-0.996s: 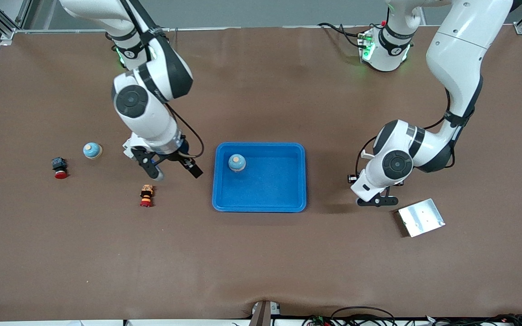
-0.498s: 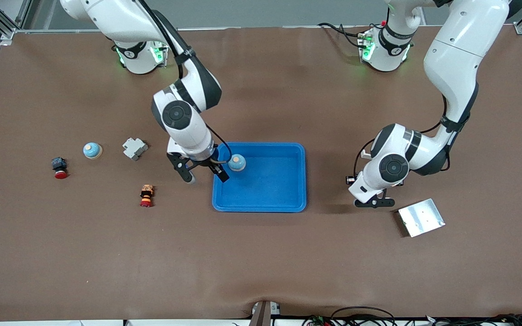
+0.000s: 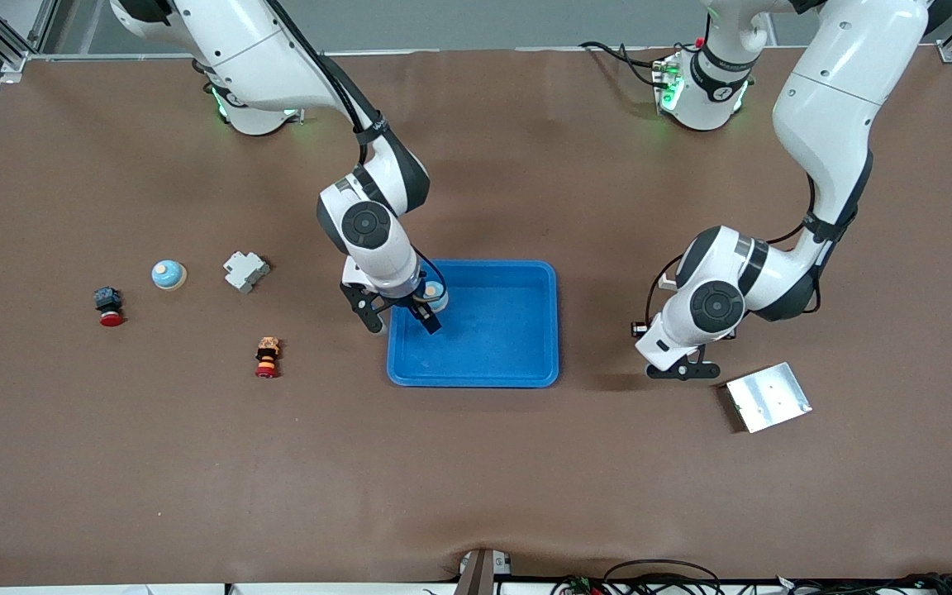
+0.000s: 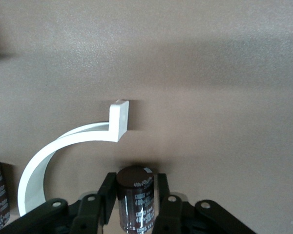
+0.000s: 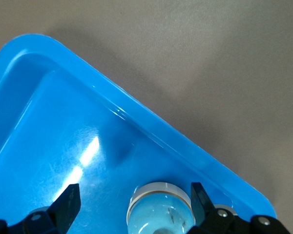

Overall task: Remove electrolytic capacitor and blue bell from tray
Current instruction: 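Grasp the second bell with the right gripper while the left gripper withdraws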

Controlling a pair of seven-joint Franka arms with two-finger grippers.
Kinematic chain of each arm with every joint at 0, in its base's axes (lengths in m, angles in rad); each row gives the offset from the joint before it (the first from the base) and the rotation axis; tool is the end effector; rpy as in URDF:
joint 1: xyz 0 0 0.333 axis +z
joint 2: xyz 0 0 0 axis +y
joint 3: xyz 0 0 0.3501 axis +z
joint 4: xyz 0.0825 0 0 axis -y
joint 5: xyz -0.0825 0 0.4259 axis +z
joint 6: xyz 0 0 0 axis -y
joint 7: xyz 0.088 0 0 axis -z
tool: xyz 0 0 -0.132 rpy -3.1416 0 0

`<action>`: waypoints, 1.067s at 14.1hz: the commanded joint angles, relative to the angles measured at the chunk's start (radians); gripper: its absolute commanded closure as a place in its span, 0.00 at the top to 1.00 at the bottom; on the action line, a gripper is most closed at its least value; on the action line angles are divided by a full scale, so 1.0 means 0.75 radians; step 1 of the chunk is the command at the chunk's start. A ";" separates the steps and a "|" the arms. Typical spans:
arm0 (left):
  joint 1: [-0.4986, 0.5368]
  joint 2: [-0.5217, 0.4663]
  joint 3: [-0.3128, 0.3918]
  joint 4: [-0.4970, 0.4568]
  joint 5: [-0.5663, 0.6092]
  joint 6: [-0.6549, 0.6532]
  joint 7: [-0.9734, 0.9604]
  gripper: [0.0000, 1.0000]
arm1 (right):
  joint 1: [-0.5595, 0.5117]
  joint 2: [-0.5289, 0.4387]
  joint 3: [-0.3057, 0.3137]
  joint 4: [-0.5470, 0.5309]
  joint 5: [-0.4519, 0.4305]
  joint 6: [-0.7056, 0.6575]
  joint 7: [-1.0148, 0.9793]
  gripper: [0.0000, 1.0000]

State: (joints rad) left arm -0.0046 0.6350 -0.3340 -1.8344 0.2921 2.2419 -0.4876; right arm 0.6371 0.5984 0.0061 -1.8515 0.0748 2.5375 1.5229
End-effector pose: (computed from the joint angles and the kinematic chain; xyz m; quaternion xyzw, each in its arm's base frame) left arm 0.6353 -0.2024 0.1554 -0.9960 0.0060 0.0794 0.0402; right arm 0.5600 0.4197 0.1766 -0.8903 0.4526 0.0009 0.0500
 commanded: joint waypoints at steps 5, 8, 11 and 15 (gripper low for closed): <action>-0.006 -0.006 -0.005 0.014 0.034 0.007 -0.039 1.00 | 0.038 0.024 -0.010 0.031 -0.008 -0.015 0.076 1.00; -0.002 -0.065 -0.009 0.010 0.034 -0.044 -0.090 1.00 | 0.059 0.045 -0.010 0.049 -0.008 -0.017 0.109 1.00; 0.018 -0.151 -0.043 0.012 0.016 -0.172 -0.084 1.00 | 0.073 0.055 -0.010 0.053 -0.008 -0.017 0.111 1.00; 0.088 -0.341 -0.054 0.002 -0.119 -0.363 0.012 1.00 | 0.085 0.071 -0.008 0.061 -0.006 -0.023 0.111 1.00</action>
State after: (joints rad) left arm 0.0159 0.4747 -0.3615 -1.8030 0.2511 2.0345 -0.5275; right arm 0.6853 0.6279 0.0069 -1.8391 0.0750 2.5308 1.5827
